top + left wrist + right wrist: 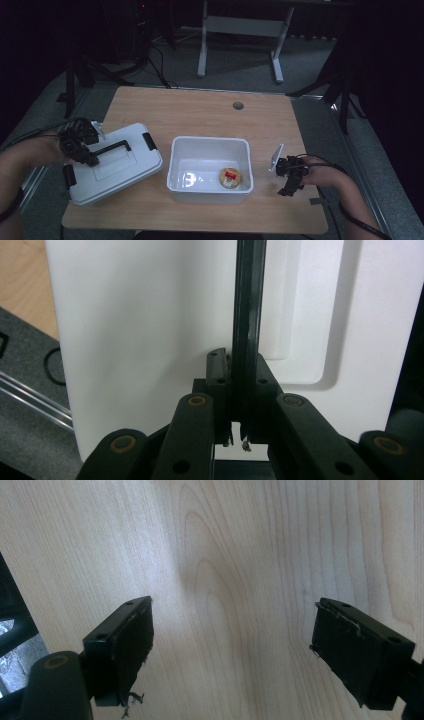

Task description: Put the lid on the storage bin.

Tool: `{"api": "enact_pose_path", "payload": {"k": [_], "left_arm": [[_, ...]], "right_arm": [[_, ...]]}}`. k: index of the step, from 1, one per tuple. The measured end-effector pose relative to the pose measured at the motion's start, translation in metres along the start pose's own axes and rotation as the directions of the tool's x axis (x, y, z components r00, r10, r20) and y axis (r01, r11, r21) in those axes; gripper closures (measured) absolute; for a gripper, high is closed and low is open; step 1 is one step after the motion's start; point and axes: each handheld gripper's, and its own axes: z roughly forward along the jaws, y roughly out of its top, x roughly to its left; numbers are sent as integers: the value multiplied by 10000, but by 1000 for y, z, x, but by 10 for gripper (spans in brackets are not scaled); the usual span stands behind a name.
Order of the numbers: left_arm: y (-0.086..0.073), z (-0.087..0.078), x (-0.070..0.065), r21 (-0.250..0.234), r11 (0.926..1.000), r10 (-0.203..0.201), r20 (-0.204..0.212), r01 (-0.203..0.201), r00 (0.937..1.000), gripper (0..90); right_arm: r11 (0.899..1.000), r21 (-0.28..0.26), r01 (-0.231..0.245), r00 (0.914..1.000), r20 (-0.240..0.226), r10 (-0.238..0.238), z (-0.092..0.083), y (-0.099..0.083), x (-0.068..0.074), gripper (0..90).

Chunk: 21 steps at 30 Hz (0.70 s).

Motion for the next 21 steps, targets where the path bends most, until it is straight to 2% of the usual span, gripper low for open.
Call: {"api": "enact_pose_path", "payload": {"k": [3, 4, 5, 6, 7, 9, 14, 15, 18, 21], "left_arm": [[0, -21, -4, -137, 9999, 66, -243, -70, 9997, 833], [0, -21, -4, -137, 9999, 66, -243, -70, 9997, 833], [1, -31, -6, -341, 9994, 93, -288, -103, 9995, 833], [1, -31, -6, -341, 9994, 93, -288, -103, 9995, 834], [3, -41, -9, -432, 9987, 242, -420, -260, 9988, 833], [8, -47, -12, -450, 9982, 382, -459, -403, 9982, 833], [22, -51, -17, -446, 9965, 679, -491, -701, 9965, 833], [30, -51, -19, -444, 9949, 887, -407, -905, 9952, 833], [37, -50, -21, -488, 9930, 1064, -246, -1075, 9940, 833], [53, -46, -25, -516, 9887, 1400, -142, -1406, 9900, 833]], "right_arm": [[10000, 61, 0, 10000, -14, 0, 0, 0, 0, 164], [10000, 65, 9, 10000, 8, -9, -1, 0, 0, 165], [10000, 64, -17, 10000, 37, 17, -2, -1, 0, 164], [10000, 64, -17, 10000, 37, 17, -2, -1, 0, 164], [10000, 16, -29, 10000, 15, 29, -3, -2, 0, 165], [10000, -10, -49, 10000, 57, 49, -5, -2, 0, 165], [10000, -53, -31, 10000, 83, 32, -7, 0, 1, 164], [10000, -60, 32, 10000, 93, -31, -7, 1, 1, 164], [10000, -52, 38, 9999, 96, -38, -8, 1, 2, 164], [10000, -42, 12, 9999, 106, -12, -8, 2, 1, 164]]}}
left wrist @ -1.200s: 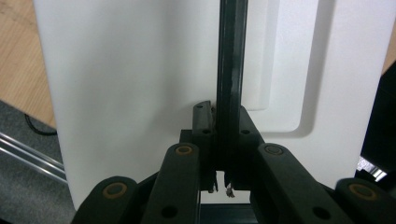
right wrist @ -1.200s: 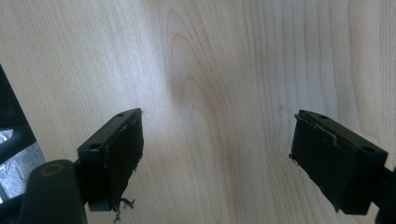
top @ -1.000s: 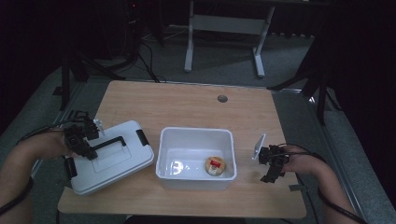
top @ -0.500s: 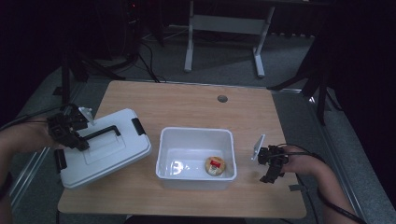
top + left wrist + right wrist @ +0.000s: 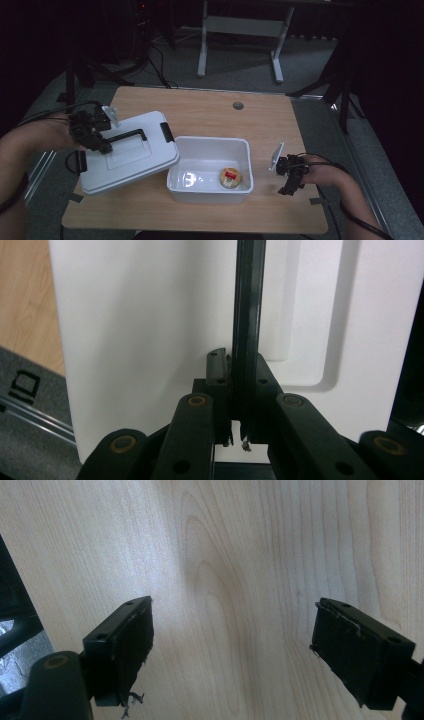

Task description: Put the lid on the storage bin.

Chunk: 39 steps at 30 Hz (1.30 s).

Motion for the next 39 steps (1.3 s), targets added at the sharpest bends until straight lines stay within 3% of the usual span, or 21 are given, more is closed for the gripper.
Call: {"api": "enact_pose_path", "payload": {"k": [15, 18, 19, 27, 39], "left_arm": [[58, 11, -8, -34, 9932, 1163, 304, -1163, 9927, 833], [61, 11, -9, -84, 9924, 1230, 299, -1228, 9920, 833], [71, 14, -11, -66, 9899, 1420, 350, -1418, 9893, 833], [97, 20, -19, -114, 9800, 1991, 443, -1988, 9790, 833], [124, 18, -30, 33, 9688, 2474, 453, -2478, 9679, 833]], "right_arm": [[9998, -169, 134, 9999, 67, -133, 1, -1, 0, 164], [9998, -154, 121, 9999, 53, -120, 2, -2, 0, 164], [9999, -95, 68, 10000, 71, -67, 1, -3, 0, 164], [9999, -129, 66, 10000, 50, -66, 2, -3, 0, 164], [9998, -150, 133, 9999, 65, -132, 3, -2, 0, 164]]}}
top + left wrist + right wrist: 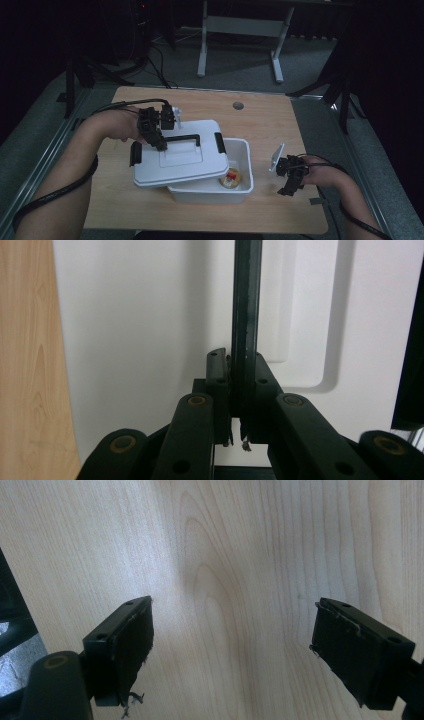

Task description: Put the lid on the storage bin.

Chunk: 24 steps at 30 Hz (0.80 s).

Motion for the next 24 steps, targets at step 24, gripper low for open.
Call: {"api": "enact_pose_path", "payload": {"k": [24], "left_arm": [[67, 22, -7, -127, 9922, 1240, 99, -1238, 9922, 833]], "right_arm": [[10000, -5, 0, 9999, -120, 0, 4, 0, 2, 165]]}}
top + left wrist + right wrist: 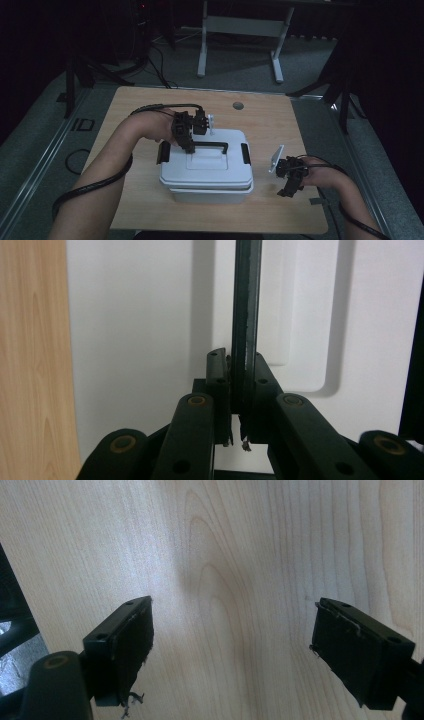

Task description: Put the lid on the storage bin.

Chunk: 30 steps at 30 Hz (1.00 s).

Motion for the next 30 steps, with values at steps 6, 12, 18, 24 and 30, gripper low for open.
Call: {"api": "enact_pose_path", "payload": {"k": [6, 12, 18, 24, 30], "left_arm": [[8, 6, 1, -120, 9998, 184, 93, -183, 9998, 833], [11, 15, 2, -212, 9993, 311, 265, -305, 9992, 833], [13, 30, 6, 65, 9994, 330, 466, -334, 9984, 833], [10, 37, 9, 49, 9998, 204, 607, -208, 9979, 833], [6, 42, 11, -54, 10000, 56, 715, -52, 9974, 832]], "right_arm": [[10000, -7, -29, 10000, -34, 29, 0, -2, 0, 164], [10000, -36, -55, 10000, -53, 54, 1, -3, -1, 165], [10000, 27, -18, 10000, -73, 18, 2, -1, 0, 165], [10000, 20, -25, 10000, -75, 26, 2, -2, -1, 165], [10000, -2, 16, 9999, -109, -16, 4, 0, -1, 165]]}}
